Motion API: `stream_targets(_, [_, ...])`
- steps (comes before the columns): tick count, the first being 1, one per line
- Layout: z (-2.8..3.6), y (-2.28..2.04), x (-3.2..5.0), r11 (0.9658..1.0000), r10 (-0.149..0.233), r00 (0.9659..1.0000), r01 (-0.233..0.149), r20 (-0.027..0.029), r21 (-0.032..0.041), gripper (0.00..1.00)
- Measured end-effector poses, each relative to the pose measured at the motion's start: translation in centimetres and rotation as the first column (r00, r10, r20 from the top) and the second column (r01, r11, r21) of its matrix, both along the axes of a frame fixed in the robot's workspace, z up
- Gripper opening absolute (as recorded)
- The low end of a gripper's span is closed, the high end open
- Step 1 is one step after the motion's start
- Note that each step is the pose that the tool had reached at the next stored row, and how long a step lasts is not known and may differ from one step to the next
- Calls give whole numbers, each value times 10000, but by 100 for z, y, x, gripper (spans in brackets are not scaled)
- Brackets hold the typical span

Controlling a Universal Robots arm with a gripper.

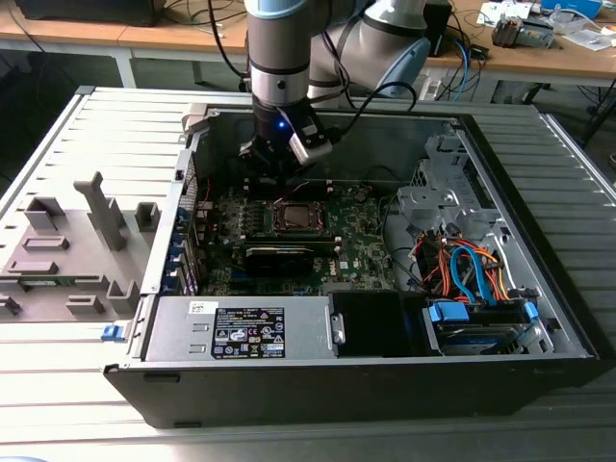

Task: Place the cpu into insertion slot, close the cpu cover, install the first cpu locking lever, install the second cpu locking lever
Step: 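Install the second cpu locking lever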

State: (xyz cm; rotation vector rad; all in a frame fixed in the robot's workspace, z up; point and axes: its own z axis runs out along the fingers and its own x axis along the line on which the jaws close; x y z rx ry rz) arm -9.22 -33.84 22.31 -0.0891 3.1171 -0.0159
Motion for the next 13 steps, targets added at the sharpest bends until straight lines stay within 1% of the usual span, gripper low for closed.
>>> stream_targets(3, [-40,13,9,9994,342,9994,-342,1,6,11])
stream_targets(4, [-43,13,10,9994,345,9994,-345,1,58,11])
stream_targets(5, [-46,13,11,9993,344,9994,-344,5,148,11])
stream_targets(6, [-59,13,12,9990,344,9994,-344,10,275,11])
stream_targets(7, [-65,8,12,9990,345,9994,-345,12,290,11])
stream_targets(8, [-67,-4,11,9990,345,9994,-346,10,289,11])
stream_targets(9, [-71,-46,11,9990,350,9994,-351,11,291,11])
stream_targets(10, [-72,-62,12,9990,354,9994,-354,10,291,11])
stream_targets(11, [-73,-68,12,9989,357,9994,-357,11,293,11])
stream_targets(12, [-73,-71,11,9987,357,9994,-357,12,366,11])
stream_targets(13, [-74,-73,11,9982,357,9994,-357,16,473,11])
